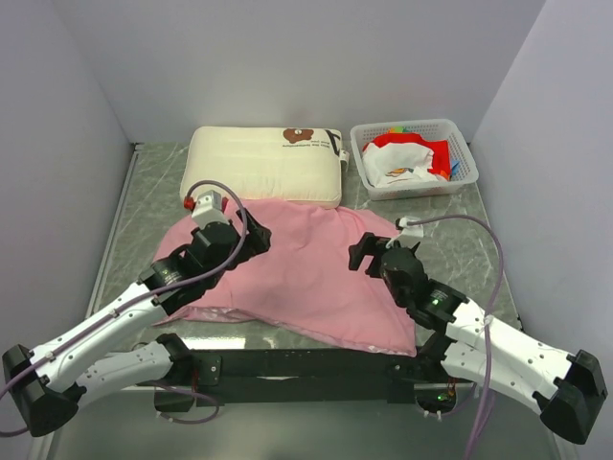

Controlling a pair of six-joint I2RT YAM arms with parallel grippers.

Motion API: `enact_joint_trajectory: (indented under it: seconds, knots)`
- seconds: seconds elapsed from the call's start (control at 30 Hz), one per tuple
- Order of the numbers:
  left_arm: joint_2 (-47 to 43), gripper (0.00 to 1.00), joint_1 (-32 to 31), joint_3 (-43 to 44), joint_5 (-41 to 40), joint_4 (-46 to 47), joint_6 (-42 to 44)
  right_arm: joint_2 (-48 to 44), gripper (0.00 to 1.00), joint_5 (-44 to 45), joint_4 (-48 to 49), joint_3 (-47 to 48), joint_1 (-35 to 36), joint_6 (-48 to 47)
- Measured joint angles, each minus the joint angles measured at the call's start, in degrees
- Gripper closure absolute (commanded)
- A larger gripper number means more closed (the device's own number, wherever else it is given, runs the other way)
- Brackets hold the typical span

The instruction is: Put the pillow into the pillowcase

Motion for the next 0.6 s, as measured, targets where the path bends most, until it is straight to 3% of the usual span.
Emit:
enact_joint_trajectory:
  seconds: [0.4, 0.6]
  knots:
    - [5.29, 0.0, 0.0, -5.97, -0.39, -0.22, -6.51, 10.8, 0.0, -2.27, 0.59, 0.83, 0.0, 3.52]
    - [6.1, 0.0, 0.85, -8.26, 0.09, 0.46, -8.55, 17.07, 0.0, -4.87, 1.4, 5.97, -0.02, 2.93]
